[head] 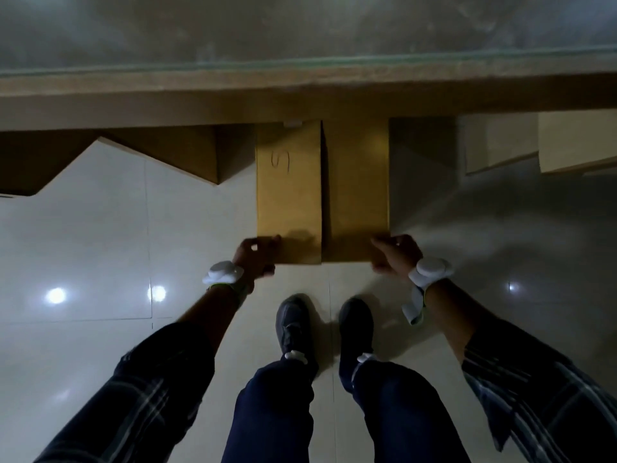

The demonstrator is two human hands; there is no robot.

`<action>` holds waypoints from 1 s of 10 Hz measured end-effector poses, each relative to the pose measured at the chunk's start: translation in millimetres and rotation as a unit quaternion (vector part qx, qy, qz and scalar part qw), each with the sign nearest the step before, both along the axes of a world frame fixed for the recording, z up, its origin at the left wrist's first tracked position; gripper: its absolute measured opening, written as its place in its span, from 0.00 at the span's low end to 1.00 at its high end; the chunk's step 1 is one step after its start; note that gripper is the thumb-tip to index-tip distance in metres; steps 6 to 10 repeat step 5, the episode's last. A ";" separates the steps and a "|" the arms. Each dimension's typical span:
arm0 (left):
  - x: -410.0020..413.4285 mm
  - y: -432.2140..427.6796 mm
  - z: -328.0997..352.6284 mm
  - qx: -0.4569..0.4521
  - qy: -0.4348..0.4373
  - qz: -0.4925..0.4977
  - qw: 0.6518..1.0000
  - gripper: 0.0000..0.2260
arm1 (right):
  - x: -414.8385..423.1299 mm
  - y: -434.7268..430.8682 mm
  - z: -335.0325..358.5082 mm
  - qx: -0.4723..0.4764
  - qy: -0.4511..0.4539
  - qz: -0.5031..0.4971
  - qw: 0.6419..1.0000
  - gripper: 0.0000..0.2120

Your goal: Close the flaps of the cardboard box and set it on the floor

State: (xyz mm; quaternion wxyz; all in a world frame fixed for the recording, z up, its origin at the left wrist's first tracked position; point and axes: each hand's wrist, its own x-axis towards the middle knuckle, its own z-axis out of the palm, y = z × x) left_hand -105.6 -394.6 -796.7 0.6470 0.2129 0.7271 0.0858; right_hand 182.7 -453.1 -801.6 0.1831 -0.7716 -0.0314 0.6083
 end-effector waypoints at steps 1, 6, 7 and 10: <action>6.9 32.7 -5.2 0.073 0.007 0.031 0.997 0.09 | 5.8 34.8 -0.4 0.055 -0.018 -0.026 0.998 0.16; 37.8 126.9 -15.3 0.223 -0.029 0.091 0.970 0.21 | 17.7 136.2 -2.5 0.200 -0.058 0.004 0.978 0.31; 37.8 126.9 -15.3 0.223 -0.029 0.091 0.970 0.21 | 17.7 136.2 -2.5 0.200 -0.058 0.004 0.978 0.31; 37.8 126.9 -15.3 0.223 -0.029 0.091 0.970 0.21 | 17.7 136.2 -2.5 0.200 -0.058 0.004 0.978 0.31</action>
